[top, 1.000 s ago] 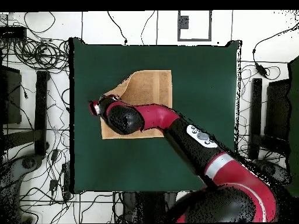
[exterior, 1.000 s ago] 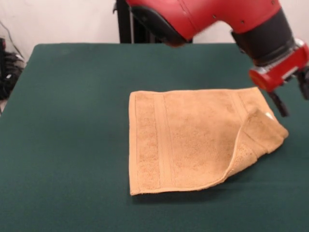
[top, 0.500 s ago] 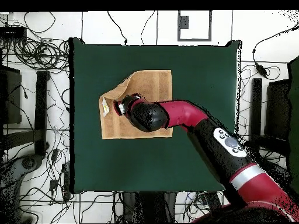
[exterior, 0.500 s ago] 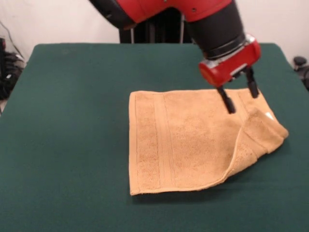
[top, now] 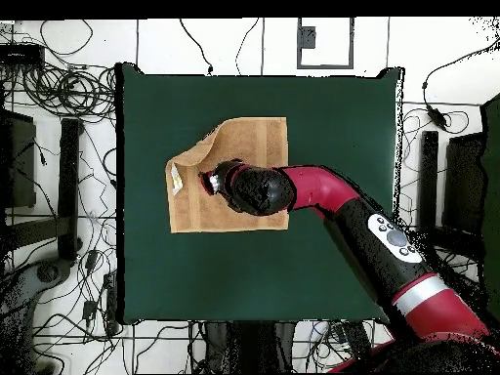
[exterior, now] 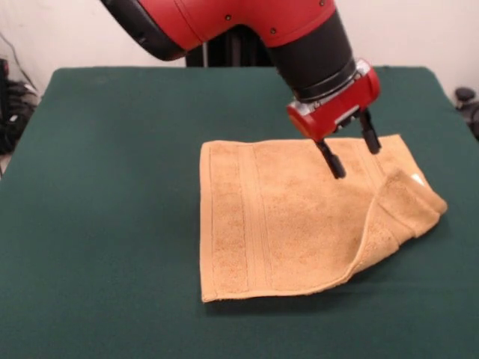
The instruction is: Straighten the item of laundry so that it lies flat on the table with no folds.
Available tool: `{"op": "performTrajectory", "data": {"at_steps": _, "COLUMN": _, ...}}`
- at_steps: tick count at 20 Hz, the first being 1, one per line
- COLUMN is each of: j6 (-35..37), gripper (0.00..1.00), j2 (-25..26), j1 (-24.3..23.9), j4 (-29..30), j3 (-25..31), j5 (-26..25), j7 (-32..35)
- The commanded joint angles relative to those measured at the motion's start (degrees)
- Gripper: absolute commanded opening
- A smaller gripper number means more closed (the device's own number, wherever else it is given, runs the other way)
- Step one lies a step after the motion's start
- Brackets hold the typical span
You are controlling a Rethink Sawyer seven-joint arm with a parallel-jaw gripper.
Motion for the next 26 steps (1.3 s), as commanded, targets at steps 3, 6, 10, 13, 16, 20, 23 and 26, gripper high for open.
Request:
{"op": "performTrajectory", "data": {"at_steps": 3, "j6": -2.9, "gripper": 1.0, "j2": -0.6, "j1": 3.8, "j4": -3.0, "j3": 0.2, "j5": -7.8, "j7": -5.8}}
{"op": "performTrajectory", "data": {"at_steps": 6, "j6": -6.0, "gripper": 1.0, "j2": -2.6, "j1": 5.0, "j4": -2.8, "j3": -0.9, "j5": -10.1, "j7": -1.9}}
{"op": "performTrajectory", "data": {"at_steps": 10, "j6": -8.7, "gripper": 1.0, "j2": 1.4, "j1": 5.9, "j4": -5.8, "j3": -0.8, "j5": -12.6, "j7": -1.9}}
{"op": "performTrajectory", "data": {"at_steps": 13, "j6": -11.3, "gripper": 1.0, "j2": 2.4, "j1": 7.3, "j4": -7.2, "j3": -1.8, "j5": -14.2, "j7": -0.2}}
{"op": "performTrajectory", "data": {"at_steps": 16, "j6": -12.3, "gripper": 1.0, "j2": 1.6, "j1": 8.3, "j4": -7.4, "j3": -2.6, "j5": -14.7, "j7": 1.6}}
{"op": "performTrajectory", "data": {"at_steps": 20, "j6": -13.2, "gripper": 1.0, "j2": 0.6, "j1": 9.4, "j4": -7.1, "j3": -3.5, "j5": -14.9, "j7": 3.3}}
{"op": "performTrajectory", "data": {"at_steps": 23, "j6": -14.0, "gripper": 1.0, "j2": 0.1, "j1": 10.2, "j4": -7.0, "j3": -4.3, "j5": -14.7, "j7": 4.3}}
{"op": "performTrajectory", "data": {"at_steps": 26, "j6": -14.7, "gripper": 1.0, "j2": -1.5, "j1": 11.4, "j4": -6.3, "j3": -5.7, "j5": -14.1, "j7": 6.3}}
